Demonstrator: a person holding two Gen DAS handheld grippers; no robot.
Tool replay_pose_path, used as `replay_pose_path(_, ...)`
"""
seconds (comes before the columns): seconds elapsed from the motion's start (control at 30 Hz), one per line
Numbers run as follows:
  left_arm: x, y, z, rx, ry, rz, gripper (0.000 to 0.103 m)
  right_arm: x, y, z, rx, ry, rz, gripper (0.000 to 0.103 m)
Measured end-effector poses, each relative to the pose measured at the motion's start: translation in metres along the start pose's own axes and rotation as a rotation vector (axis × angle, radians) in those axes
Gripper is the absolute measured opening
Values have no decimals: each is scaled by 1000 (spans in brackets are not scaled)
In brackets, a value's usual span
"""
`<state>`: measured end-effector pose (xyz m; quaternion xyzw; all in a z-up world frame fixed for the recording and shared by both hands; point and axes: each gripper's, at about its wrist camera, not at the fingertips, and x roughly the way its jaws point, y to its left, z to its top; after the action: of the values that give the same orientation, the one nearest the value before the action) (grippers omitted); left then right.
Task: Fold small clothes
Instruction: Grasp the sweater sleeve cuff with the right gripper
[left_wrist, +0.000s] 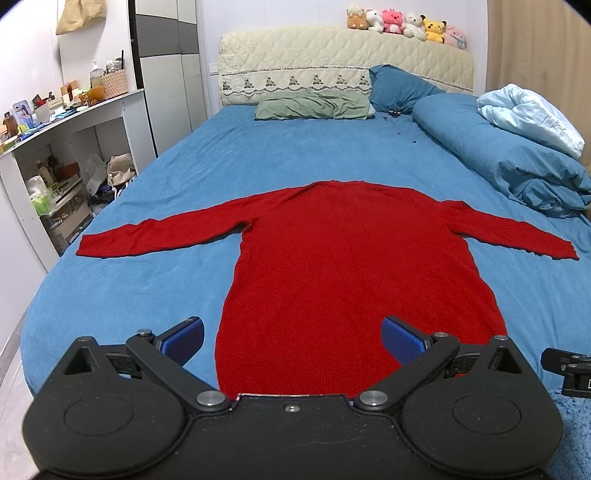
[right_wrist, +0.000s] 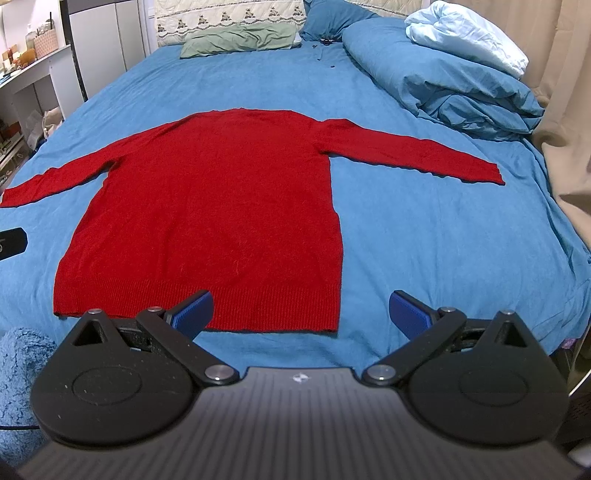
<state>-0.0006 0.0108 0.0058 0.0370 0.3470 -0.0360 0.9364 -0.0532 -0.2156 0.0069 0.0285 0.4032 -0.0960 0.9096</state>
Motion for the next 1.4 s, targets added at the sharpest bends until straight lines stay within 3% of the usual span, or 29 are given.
replay_pose_path(0.23,-3,-4,4,-2,-10,-3,103,-1,-1,0,6,-3,2,103)
replay_pose_path(0.33,-8,-12,21,13,-39,-15,103,-4,-7,6,25,-10,7,103)
replay_pose_path(0.47,-11,-35,66,70,-136,-38,103,-7,-27,28,67,-48,10,103)
replay_pose_path(0.6,11,-73,126,136,-207,-70,103,2,-64,65,119,-101,-24,103)
replay_pose_path(0.73,64,-117,174,169,-209,-159,103,31,-122,105,239,-132,-44,103)
replay_pose_path(0.9,171,-177,207,163,-89,-277,103,102,-190,136,317,-105,-116,103)
replay_pose_path(1.07,277,-229,208,181,21,-299,103,178,-254,131,432,-155,-122,103)
replay_pose_path(1.27,381,-267,199,197,115,-302,103,271,-302,119,480,-211,-171,103)
replay_pose_path(1.33,405,-271,195,195,146,-306,103,300,-316,119,520,-199,-195,99)
replay_pose_path(1.4,425,-275,189,208,161,-289,103,323,-329,119,573,-186,-197,85)
